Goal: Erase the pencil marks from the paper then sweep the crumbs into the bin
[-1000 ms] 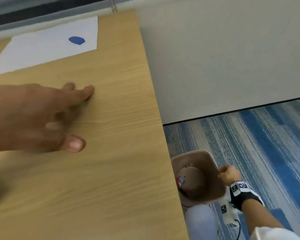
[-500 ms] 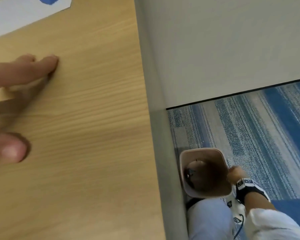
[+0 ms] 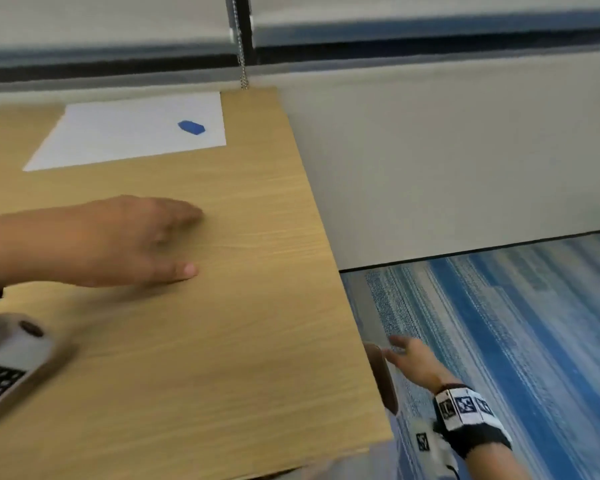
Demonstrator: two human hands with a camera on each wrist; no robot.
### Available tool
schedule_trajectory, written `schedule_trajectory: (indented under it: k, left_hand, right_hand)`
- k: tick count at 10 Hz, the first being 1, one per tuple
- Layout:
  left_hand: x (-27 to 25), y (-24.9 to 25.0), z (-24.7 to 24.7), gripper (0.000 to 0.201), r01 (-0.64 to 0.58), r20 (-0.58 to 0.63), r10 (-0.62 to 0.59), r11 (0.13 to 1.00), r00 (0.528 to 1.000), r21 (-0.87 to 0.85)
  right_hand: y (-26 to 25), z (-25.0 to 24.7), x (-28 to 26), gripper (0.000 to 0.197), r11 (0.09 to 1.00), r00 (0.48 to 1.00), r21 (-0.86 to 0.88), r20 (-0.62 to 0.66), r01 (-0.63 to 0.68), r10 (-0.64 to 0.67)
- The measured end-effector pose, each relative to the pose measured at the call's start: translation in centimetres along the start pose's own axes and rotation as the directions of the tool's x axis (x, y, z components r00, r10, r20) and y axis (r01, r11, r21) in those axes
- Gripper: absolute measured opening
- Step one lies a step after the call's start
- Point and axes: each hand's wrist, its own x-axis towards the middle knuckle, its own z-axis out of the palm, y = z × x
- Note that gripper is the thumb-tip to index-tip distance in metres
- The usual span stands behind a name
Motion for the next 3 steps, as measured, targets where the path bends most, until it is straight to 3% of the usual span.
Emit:
schedule_trajectory:
  k: [1, 2, 3]
  left_hand:
    - [-5.2, -4.9, 1.2, 0.080, -0.117, -0.202, 0.087, 0.983, 0.975, -0.143]
    - [-10.3, -11.3, 4.3, 0.052, -0.109, -0.383, 0.004, 0.961, 0.924, -0.253]
    - [-14.0, -17.7, 7.5, 0.052, 0.006, -0.430, -0.173, 0.932, 0.886, -0.364]
  right_hand:
    - [-5.6, -3.1, -7.2, 0.060, 0.980, 0.977, -0.007, -0.084, 0.198, -0.198]
    - [-10.7, -5.7, -15.0, 0.067, 0.916, 0.880, -0.015, -0.273, 0.401, -0.389]
    - [-15.8, -6.0, -21.9, 0.046, 0.814, 0.712, -0.157, -0.411, 0.559, -0.569]
